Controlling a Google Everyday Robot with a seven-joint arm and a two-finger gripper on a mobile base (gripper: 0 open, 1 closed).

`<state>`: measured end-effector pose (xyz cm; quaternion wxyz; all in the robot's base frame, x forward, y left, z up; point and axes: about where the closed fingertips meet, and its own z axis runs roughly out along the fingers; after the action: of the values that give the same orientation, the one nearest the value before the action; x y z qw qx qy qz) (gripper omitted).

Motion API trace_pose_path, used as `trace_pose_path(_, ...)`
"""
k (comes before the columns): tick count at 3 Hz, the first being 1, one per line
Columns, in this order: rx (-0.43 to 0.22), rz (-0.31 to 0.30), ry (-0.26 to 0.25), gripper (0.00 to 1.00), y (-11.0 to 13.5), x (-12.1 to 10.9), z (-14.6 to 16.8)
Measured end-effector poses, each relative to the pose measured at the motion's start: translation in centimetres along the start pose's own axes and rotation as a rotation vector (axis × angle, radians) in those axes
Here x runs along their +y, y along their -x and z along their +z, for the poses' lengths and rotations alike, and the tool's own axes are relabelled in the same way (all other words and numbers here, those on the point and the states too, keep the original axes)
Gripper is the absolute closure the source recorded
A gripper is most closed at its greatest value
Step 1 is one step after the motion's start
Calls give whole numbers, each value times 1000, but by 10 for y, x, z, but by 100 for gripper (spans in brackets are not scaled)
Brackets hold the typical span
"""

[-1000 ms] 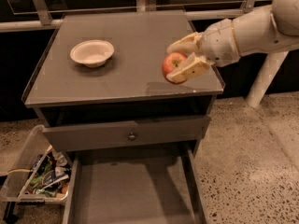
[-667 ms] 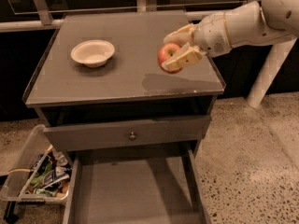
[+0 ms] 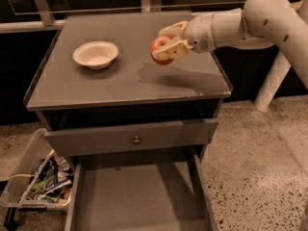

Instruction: Pick apple from middle drawer and place on counter

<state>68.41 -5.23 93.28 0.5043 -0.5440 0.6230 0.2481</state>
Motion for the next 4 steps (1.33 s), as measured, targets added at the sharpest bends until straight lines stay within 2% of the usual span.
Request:
trace_pose_path(2, 83, 131, -132, 100, -23, -25, 23)
trace_pose_path(3, 120, 178, -176, 100, -35, -30, 26)
trace_pose_path(4, 124, 226, -189, 100, -48, -30, 33)
